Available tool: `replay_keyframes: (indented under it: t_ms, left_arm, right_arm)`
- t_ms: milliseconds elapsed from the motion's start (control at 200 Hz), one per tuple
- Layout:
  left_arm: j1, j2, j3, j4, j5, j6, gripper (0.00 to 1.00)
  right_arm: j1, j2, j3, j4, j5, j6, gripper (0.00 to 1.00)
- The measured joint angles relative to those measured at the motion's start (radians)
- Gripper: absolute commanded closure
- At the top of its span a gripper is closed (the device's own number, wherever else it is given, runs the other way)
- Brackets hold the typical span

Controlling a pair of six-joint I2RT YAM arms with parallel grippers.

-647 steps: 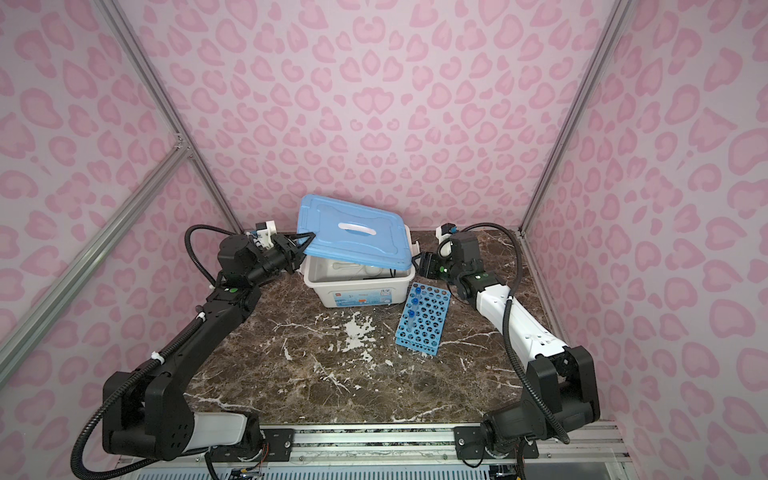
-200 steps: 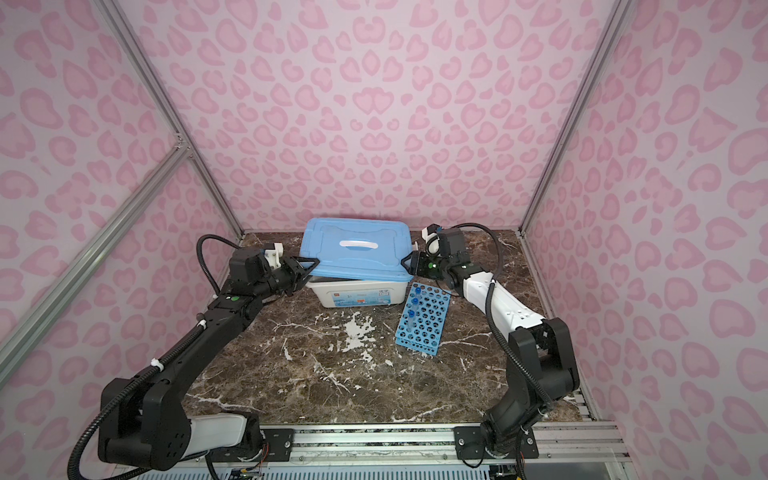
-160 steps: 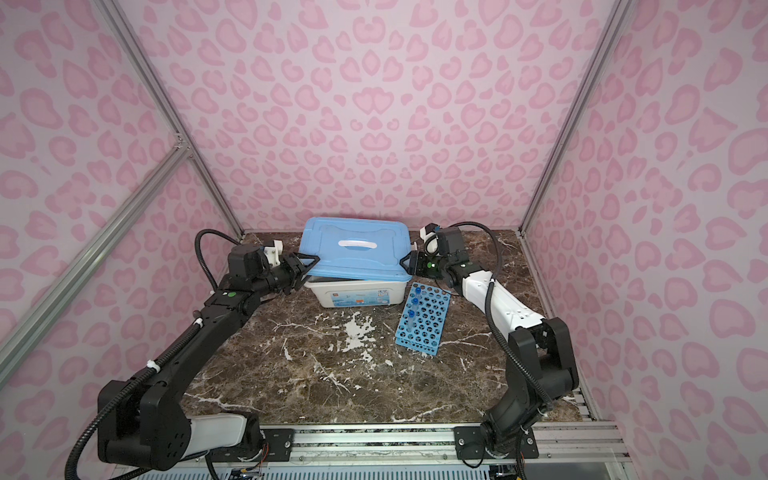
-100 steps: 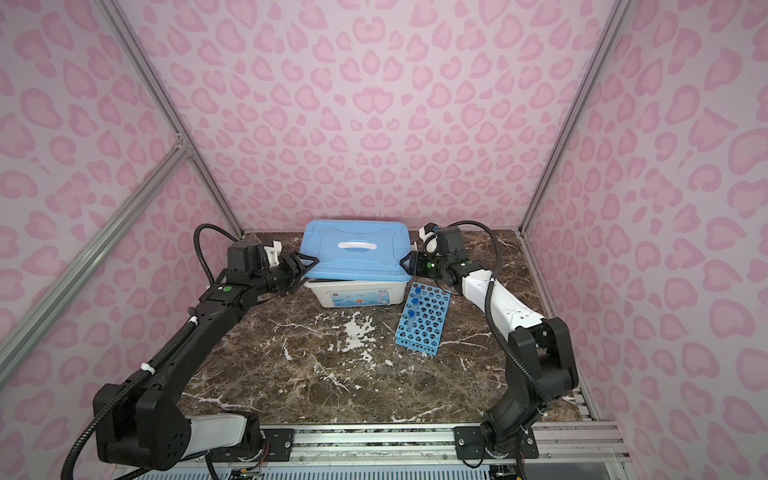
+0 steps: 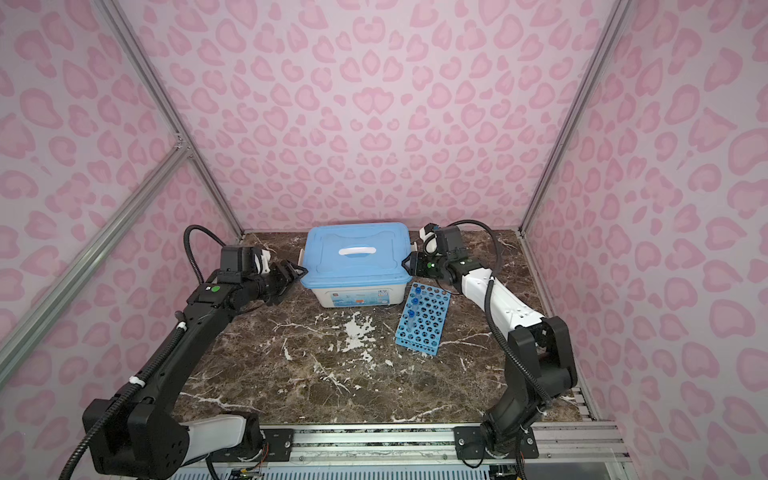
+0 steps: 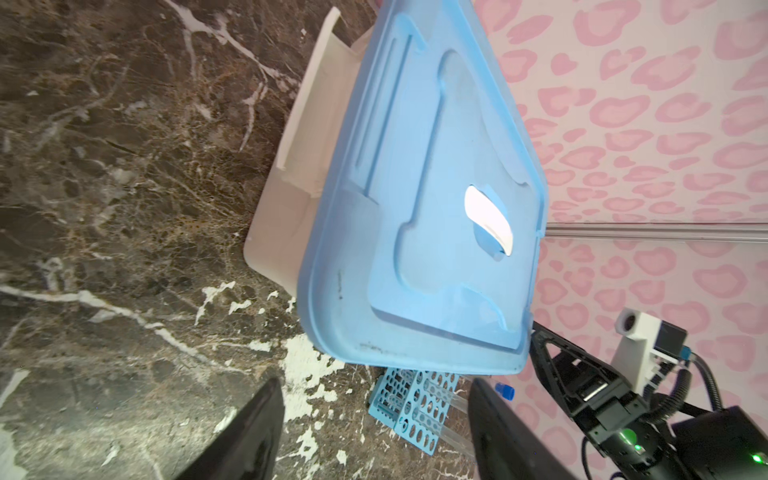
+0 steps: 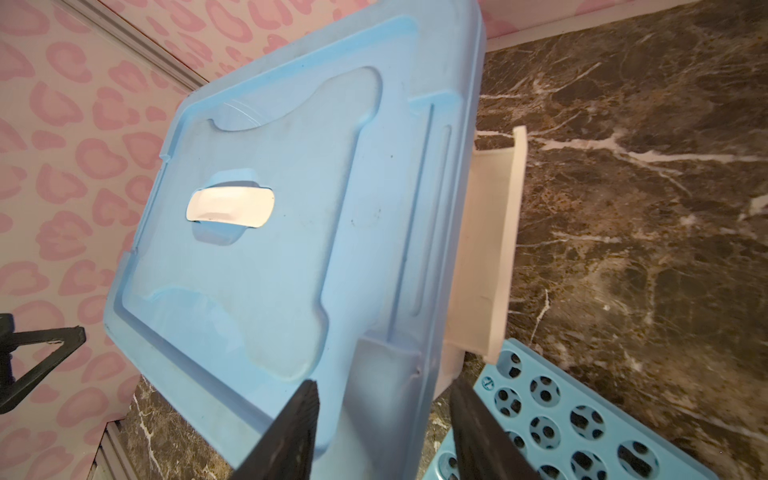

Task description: Organize the chemistry lab equipment

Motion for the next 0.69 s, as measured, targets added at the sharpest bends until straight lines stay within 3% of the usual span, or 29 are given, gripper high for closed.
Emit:
replay_keyframes:
  t_ms: [325, 570, 695]
  left_arm:
    - [0.037, 0.06, 0.038, -0.013, -0.042, 0.08, 0.25]
    - [0.082, 0.187, 0.113, 0.021, 0.016, 0.206, 0.09]
    - [0.107, 0.246, 0.134, 0.063, 0.067, 0.259, 0.06]
  right_arm:
    - [-0.019, -0.01, 0.043, 0.002, -0.002, -0.003, 0.31]
    - [-0.088, 0.029, 0.08, 0.007, -0.028, 0.009, 0.22]
    - [-0.109, 0.077, 0.093, 0.018, -0.075, 0.027, 0.2]
